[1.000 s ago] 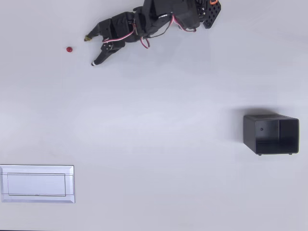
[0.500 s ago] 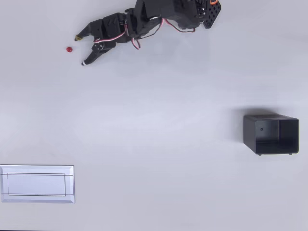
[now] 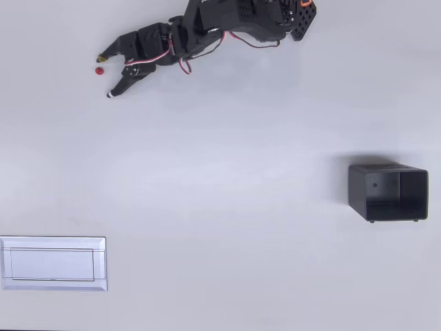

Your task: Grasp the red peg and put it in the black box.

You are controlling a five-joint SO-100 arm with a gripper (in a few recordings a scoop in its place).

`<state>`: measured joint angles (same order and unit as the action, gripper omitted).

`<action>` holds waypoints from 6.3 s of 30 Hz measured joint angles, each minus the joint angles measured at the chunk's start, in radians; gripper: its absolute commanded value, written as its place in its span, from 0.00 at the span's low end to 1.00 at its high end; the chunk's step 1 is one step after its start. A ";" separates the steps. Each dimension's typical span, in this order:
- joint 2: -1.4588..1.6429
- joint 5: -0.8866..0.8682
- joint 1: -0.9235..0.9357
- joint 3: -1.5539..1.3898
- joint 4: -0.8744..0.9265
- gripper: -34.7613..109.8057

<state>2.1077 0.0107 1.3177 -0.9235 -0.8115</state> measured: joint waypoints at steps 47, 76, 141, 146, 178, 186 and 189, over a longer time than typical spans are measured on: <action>0.011 0.000 -0.006 -0.008 -0.005 0.24; -0.482 0.133 -0.232 0.446 -0.207 0.24; -0.388 -0.025 -1.867 0.256 -0.293 0.28; -0.387 -0.034 -1.871 0.239 -0.293 0.30; -0.730 0.018 -1.796 0.494 -0.258 0.25; -1.134 0.052 -1.677 0.739 -0.067 0.24; -1.299 0.081 -1.600 0.815 0.071 0.24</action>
<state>0.8084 0.0920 -0.2823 -0.1089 -0.7409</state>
